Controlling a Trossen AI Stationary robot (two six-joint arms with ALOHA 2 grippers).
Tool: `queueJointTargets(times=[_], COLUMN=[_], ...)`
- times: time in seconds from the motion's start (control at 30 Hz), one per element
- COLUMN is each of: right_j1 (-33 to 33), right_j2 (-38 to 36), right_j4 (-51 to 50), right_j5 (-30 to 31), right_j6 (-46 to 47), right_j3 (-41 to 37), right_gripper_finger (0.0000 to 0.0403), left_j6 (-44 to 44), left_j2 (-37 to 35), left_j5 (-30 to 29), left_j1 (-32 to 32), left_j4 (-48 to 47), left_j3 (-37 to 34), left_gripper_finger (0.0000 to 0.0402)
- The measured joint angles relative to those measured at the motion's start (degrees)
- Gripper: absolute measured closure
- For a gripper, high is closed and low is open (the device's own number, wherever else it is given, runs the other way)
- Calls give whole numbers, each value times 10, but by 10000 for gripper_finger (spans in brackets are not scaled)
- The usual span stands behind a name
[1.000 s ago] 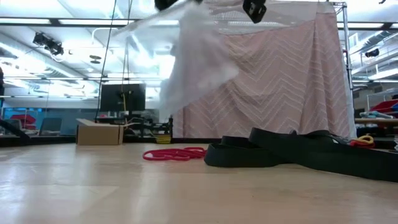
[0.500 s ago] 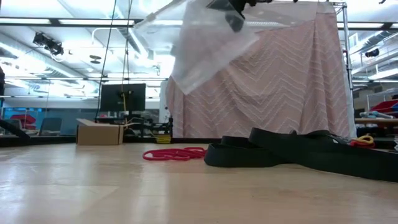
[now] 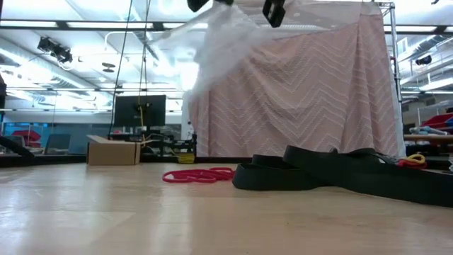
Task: Sort rubber bands
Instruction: Open the transparent zip bag
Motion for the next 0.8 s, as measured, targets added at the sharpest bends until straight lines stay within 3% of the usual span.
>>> queueJointTargets(times=[0.37, 0.8], right_j1=[4, -3], right_j2=[8, 9], right_j4=[-6, -51], right_j5=[27, 45], right_j6=[5, 2], right_j3=[0, -1], right_gripper_finger=[245, 245], left_j6=[-13, -43], left_j2=[0, 0], left_j5=[5, 62], left_j1=[1, -2], left_j4=[47, 68], left_j3=[-2, 0], left_gripper_finger=[401, 401])
